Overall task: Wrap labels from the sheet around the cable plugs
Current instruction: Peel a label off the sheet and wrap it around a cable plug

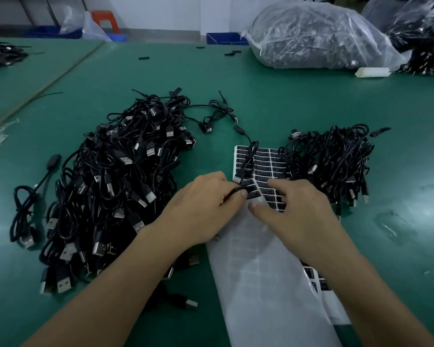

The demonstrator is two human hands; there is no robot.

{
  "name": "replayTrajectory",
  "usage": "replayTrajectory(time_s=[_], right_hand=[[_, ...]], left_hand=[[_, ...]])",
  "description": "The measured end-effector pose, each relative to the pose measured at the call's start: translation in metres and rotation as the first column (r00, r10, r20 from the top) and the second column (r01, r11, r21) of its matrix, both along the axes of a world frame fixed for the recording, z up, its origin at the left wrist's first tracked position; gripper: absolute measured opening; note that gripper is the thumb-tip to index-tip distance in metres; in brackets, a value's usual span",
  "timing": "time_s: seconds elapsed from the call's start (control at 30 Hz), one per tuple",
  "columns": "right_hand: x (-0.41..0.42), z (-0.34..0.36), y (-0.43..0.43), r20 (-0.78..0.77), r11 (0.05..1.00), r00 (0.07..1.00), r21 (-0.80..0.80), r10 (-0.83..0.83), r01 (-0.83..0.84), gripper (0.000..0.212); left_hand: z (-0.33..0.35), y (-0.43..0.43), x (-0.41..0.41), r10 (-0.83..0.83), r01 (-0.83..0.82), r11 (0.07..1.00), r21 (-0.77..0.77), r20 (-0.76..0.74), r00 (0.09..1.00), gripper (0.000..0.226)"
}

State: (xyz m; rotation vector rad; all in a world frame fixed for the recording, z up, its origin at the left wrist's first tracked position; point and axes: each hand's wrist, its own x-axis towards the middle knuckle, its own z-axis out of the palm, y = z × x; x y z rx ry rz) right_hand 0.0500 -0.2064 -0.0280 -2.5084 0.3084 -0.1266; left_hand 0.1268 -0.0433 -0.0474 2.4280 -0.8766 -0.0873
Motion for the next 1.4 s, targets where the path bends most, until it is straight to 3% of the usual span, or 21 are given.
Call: replayTrajectory(time_s=[0.07, 0.1, 0.17, 0.23, 0.3, 0.4, 0.47, 0.53, 0.6, 0.77, 1.03, 1.4], right_hand=[[0.000, 0.006, -0.004, 0.029, 0.974, 0.996, 0.209, -0.089, 0.081, 0.055], [0.001, 0.010, -0.006, 0.020, 0.918, 0.991, 0.379, -0.130, 0.113, 0.053], [0.003, 0.014, -0.010, -0.056, 0.710, 0.983, 0.684, -0.174, 0.165, 0.047], [0.007, 0.013, -0.011, -0.145, 0.522, 0.973, 0.824, -0.181, 0.220, 0.038], [0.009, 0.011, -0.010, -0.183, 0.449, 0.971, 0.862, -0.153, 0.233, 0.028], [0.011, 0.003, -0.008, -0.186, 0.557, 0.973, 0.798, -0.134, 0.229, 0.017], [0.011, -0.001, -0.007, -0.137, 0.670, 0.982, 0.718, -0.129, 0.188, 0.009], [0.010, -0.003, -0.005, -0.076, 0.718, 0.989, 0.681, -0.127, 0.145, 0.010], [0.009, -0.003, -0.003, -0.020, 0.719, 0.988, 0.684, -0.151, 0.124, 0.014], [0.009, -0.001, 0.000, 0.036, 0.647, 0.984, 0.758, -0.177, 0.089, 0.023], [0.009, -0.004, 0.002, 0.031, 0.674, 0.991, 0.736, -0.128, 0.064, 0.024], [0.009, -0.010, 0.003, 0.077, 0.707, 0.986, 0.706, -0.146, 0.049, 0.027]], left_hand=[[-0.002, 0.000, 0.002, 0.006, -0.006, 0.999, -0.035, -0.002, 1.000, 0.040], [-0.003, 0.001, 0.002, 0.003, -0.004, 0.999, -0.043, -0.002, 1.000, 0.041], [-0.004, 0.000, 0.002, -0.004, 0.003, 0.997, -0.072, -0.010, 1.000, 0.042], [-0.004, 0.001, 0.002, 0.007, -0.012, 0.992, -0.129, -0.038, 0.999, 0.044], [-0.003, 0.001, 0.002, 0.032, -0.041, 0.984, -0.172, -0.058, 0.998, 0.045], [-0.001, 0.000, 0.002, 0.082, -0.094, 0.977, -0.190, -0.068, 0.994, 0.049], [0.000, 0.000, 0.001, 0.093, -0.107, 0.979, -0.173, -0.087, 0.992, 0.057], [-0.001, 0.001, 0.000, 0.091, -0.110, 0.978, -0.180, -0.110, 0.990, 0.056], [-0.002, 0.000, -0.001, 0.094, -0.114, 0.966, -0.232, -0.098, 0.991, 0.045], [0.002, -0.006, -0.006, 0.098, -0.120, 0.936, -0.330, -0.083, 0.992, 0.041], [0.000, -0.008, -0.005, 0.091, -0.139, 0.886, -0.442, -0.129, 0.988, 0.032], [-0.002, -0.009, -0.006, 0.110, -0.155, 0.879, -0.452, -0.124, 0.986, 0.033]])
